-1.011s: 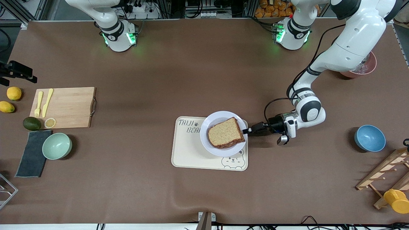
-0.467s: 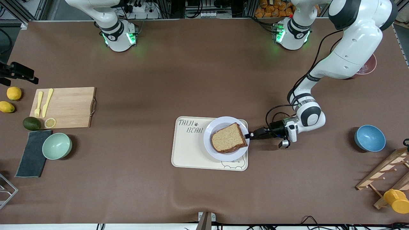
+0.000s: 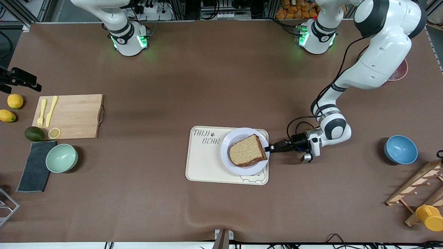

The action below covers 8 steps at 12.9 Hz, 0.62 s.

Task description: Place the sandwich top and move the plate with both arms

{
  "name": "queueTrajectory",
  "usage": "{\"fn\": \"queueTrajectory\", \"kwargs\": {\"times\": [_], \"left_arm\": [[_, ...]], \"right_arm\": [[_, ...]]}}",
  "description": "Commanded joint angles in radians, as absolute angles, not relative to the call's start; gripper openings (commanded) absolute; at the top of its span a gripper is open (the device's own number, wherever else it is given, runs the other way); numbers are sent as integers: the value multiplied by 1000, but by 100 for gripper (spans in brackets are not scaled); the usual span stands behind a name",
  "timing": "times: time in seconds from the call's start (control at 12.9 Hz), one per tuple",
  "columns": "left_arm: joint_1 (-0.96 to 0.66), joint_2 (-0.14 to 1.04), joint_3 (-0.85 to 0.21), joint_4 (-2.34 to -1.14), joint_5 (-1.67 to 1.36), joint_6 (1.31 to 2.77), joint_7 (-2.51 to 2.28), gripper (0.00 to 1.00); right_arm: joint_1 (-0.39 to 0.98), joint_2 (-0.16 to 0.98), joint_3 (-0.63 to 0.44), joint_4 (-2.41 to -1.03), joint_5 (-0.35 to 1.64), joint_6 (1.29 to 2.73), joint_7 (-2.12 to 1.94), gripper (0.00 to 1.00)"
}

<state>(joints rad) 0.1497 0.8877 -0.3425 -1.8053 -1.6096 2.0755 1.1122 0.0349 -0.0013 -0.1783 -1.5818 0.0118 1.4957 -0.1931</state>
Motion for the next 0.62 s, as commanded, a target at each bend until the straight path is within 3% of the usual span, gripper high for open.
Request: {"fn": "queueTrajectory", "kwargs": {"times": [0.0,0.47,0.54], "left_arm": [[133,940,-341,-1778,-1595,2063,1114,0],[118,968,-328,-1753,-1594,2069,1132,0],[118,968,-327,-1753,-1592,2075,1132,36]], "right_arm": [[38,2,-178,-1569,6,1494,-173,100],[35,2,-179,-1571,5,1494,-173,100],[35,3,-179,-1572,3,1494,-173,100]]}}
